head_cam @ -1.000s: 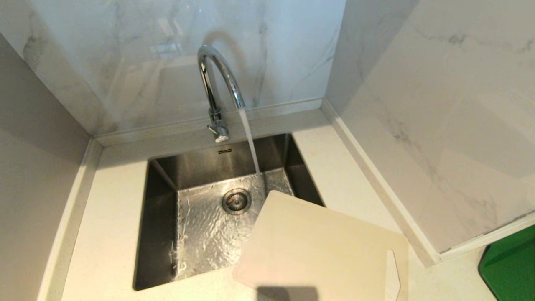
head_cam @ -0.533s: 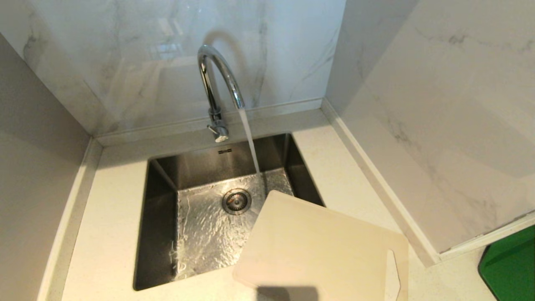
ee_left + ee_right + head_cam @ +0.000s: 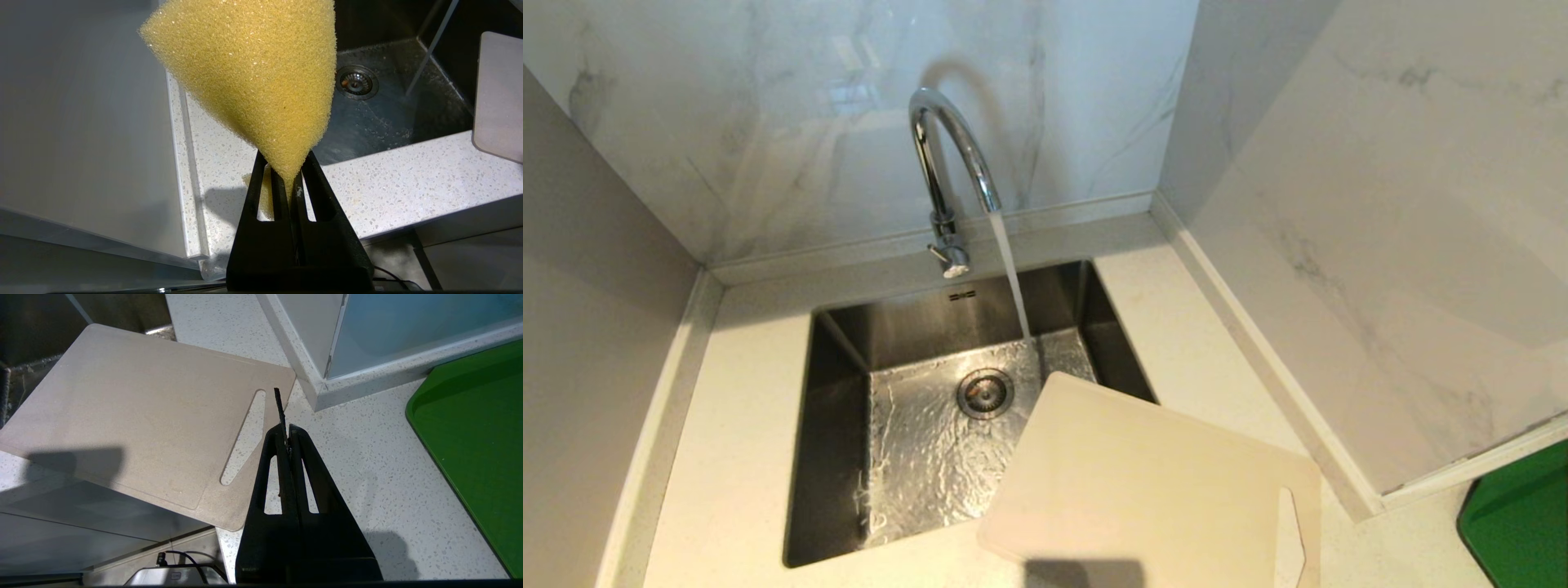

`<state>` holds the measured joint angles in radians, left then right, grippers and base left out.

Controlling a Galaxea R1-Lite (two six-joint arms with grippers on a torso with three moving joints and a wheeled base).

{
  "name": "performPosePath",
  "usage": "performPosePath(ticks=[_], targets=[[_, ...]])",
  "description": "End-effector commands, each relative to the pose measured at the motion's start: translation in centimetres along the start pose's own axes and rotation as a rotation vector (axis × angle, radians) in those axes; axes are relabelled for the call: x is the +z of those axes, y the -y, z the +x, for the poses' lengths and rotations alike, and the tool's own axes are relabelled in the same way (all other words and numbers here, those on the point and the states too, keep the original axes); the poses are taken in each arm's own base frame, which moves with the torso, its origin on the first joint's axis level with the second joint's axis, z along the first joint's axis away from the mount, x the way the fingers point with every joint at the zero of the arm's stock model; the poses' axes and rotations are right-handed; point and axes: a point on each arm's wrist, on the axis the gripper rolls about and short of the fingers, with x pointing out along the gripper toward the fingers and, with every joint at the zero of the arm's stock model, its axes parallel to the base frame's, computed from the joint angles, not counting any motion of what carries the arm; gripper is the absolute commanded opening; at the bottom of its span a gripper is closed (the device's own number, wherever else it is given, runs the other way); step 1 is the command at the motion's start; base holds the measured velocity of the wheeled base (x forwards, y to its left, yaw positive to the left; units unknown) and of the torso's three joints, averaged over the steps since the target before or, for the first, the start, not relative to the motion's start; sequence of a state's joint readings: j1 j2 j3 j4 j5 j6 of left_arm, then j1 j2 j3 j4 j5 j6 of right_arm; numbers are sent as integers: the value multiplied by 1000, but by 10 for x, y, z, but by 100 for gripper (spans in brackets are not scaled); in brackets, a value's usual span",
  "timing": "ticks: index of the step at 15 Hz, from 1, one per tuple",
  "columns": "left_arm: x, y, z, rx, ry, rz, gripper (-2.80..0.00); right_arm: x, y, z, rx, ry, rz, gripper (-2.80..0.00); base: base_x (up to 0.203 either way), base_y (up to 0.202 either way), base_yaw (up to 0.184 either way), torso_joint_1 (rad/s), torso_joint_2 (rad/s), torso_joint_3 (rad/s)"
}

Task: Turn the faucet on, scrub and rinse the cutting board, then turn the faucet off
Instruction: Put down the cleaning cloth

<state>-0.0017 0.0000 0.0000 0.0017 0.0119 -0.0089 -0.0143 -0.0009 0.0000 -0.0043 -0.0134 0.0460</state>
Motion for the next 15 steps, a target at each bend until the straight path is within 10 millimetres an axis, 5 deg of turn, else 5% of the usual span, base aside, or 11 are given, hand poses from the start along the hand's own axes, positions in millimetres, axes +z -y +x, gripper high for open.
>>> performPosePath(ticks=[1,15], targets=[[0,0,0,1,-3,0,-280,0,0,0,0,1,0,-280,0,0,0,0,0,0],[4,0,-4,-21,-81,64,-280,0,0,0,0,1,0,-280,0,0,0,0,0,0]])
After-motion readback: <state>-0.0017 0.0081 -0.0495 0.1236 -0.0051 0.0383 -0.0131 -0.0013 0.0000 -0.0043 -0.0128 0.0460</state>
